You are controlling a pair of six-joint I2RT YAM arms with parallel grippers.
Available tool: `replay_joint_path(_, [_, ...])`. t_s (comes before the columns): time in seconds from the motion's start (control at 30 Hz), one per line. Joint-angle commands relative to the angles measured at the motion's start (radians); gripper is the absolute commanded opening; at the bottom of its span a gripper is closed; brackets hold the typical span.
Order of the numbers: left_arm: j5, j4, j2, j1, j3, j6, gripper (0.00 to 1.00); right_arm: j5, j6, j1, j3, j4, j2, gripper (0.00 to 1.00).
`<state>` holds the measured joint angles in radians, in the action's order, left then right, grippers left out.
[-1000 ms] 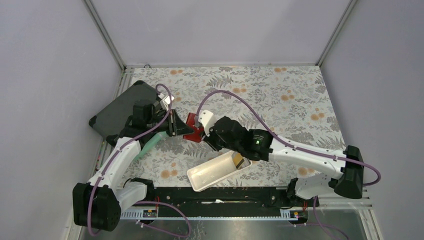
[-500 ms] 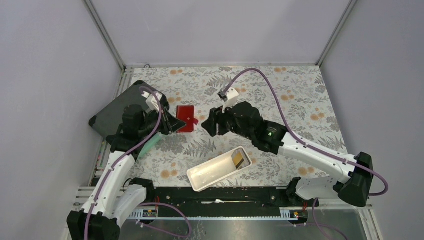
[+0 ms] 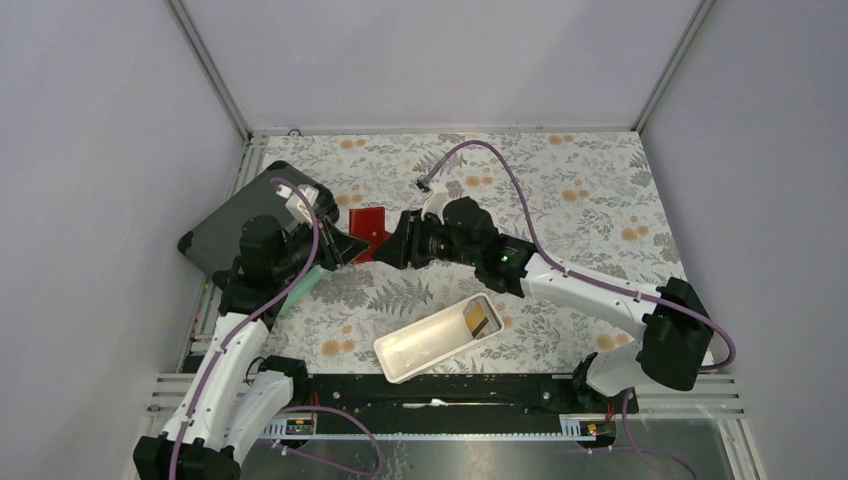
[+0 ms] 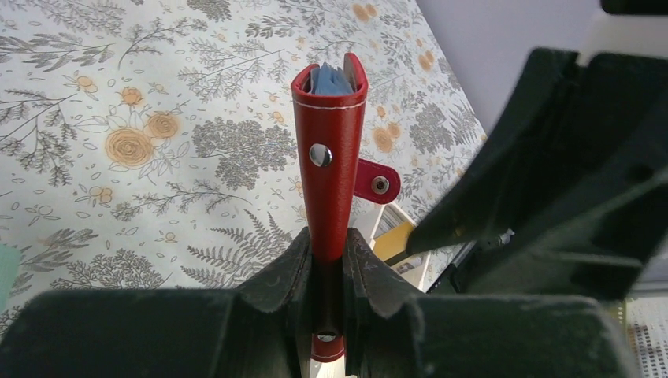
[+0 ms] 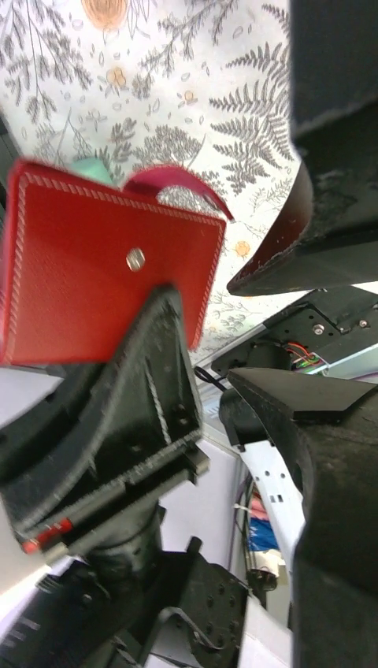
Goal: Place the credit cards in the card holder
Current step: Open the card holder at the center of the board.
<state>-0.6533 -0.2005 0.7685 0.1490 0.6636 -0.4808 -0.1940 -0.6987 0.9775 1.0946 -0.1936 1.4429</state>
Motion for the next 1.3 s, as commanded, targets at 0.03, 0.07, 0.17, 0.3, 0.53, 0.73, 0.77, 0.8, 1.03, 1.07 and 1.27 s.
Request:
replay_joint_path(0.03, [-0.087, 0.135, -0.03, -0.003, -0.011, -0.021, 0.0, -0.011, -0.011, -0.078, 0.005, -0.041, -0.017, 0.46])
replay_joint_path(0.07, [-0.094, 0.146, -0.032, -0.002, -0.014, -0.027, 0.0, -0.014, -0.008, -0.092, 0.001, -0.033, -0.02, 0.46])
replay_joint_path(0.17, [-0.134, 0.192, -0.038, -0.002, -0.025, -0.048, 0.0, -0.056, -0.001, -0.136, -0.018, -0.032, -0.028, 0.47])
replay_joint_path(0.3, [-0.248, 0.338, -0.044, -0.002, -0.055, -0.121, 0.0, -0.135, 0.012, -0.189, -0.055, -0.07, -0.048, 0.47])
replay_joint_path(0.53, [-0.323, 0.486, -0.048, -0.001, -0.093, -0.202, 0.0, -0.215, 0.065, -0.217, -0.076, -0.087, -0.082, 0.43])
replay_joint_path(0.73, [-0.36, 0.554, -0.036, 0.0, -0.106, -0.244, 0.0, -0.347, 0.086, -0.219, -0.07, -0.135, -0.081, 0.43])
replay_joint_path(0.77, [-0.364, 0.565, -0.032, 0.0, -0.108, -0.252, 0.0, -0.377, 0.084, -0.219, -0.071, -0.149, -0.081, 0.43])
replay_joint_path(0.8, [-0.365, 0.567, -0.03, 0.0, -0.108, -0.255, 0.0, -0.397, 0.078, -0.22, -0.073, -0.162, -0.081, 0.43])
replay_joint_path(1.03, [-0.351, 0.543, -0.032, 0.0, -0.102, -0.241, 0.0, -0.504, 0.046, -0.221, -0.1, -0.231, -0.105, 0.43])
replay_joint_path(1.07, [-0.35, 0.541, -0.033, -0.001, -0.102, -0.24, 0.0, -0.505, 0.046, -0.223, -0.107, -0.23, -0.112, 0.44])
replay_joint_path(1.27, [-0.354, 0.541, -0.035, 0.0, -0.101, -0.24, 0.0, -0.505, 0.045, -0.231, -0.129, -0.223, -0.143, 0.44])
